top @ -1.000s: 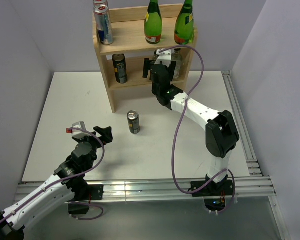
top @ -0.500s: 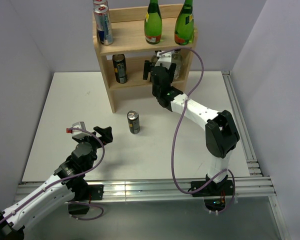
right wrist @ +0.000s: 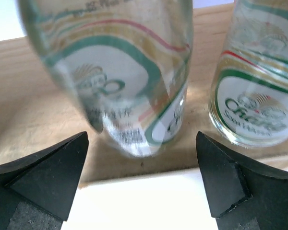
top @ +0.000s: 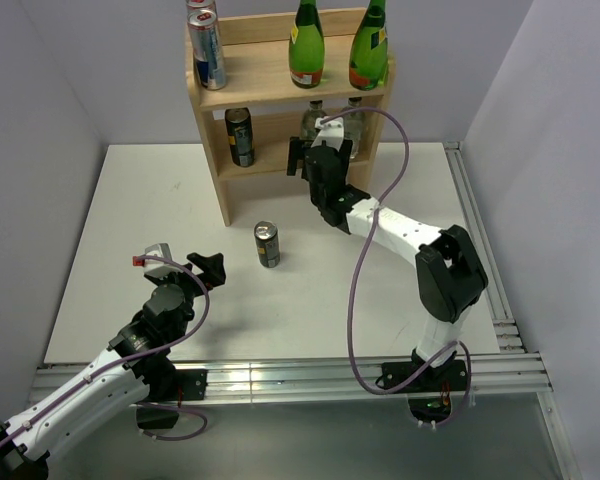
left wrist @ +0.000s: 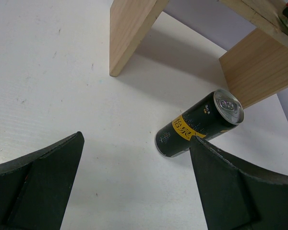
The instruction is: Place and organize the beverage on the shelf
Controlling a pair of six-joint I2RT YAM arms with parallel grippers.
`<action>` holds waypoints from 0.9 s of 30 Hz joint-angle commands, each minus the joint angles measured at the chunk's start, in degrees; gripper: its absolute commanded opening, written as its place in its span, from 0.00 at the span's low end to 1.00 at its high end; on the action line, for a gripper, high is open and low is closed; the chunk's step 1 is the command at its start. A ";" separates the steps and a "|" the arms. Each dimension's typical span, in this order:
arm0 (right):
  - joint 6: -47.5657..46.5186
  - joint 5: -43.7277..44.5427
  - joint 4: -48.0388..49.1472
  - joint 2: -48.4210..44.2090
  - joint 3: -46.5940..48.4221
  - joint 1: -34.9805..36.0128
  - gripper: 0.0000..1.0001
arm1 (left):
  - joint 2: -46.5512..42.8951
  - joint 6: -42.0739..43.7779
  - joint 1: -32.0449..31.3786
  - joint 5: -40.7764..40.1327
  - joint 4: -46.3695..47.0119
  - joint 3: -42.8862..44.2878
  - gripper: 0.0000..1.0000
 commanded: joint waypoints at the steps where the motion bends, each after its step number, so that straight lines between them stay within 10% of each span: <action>1: 1.34 -0.65 3.12 -5.13 -2.03 0.97 1.00 | 0.37 0.86 -0.28 0.53 2.44 -0.03 0.99; 14: 8.54 5.50 0.49 -27.08 -22.23 11.07 1.00 | 2.90 5.06 -0.28 7.37 9.10 -1.00 0.99; 18: 14.16 11.64 -3.80 -35.71 -31.55 19.15 1.00 | 16.31 6.31 -0.45 15.55 21.99 -0.82 0.99; 27: 26.48 14.64 -13.56 -54.26 -46.59 26.46 1.00 | 43.13 12.63 -7.75 5.37 46.18 0.32 0.99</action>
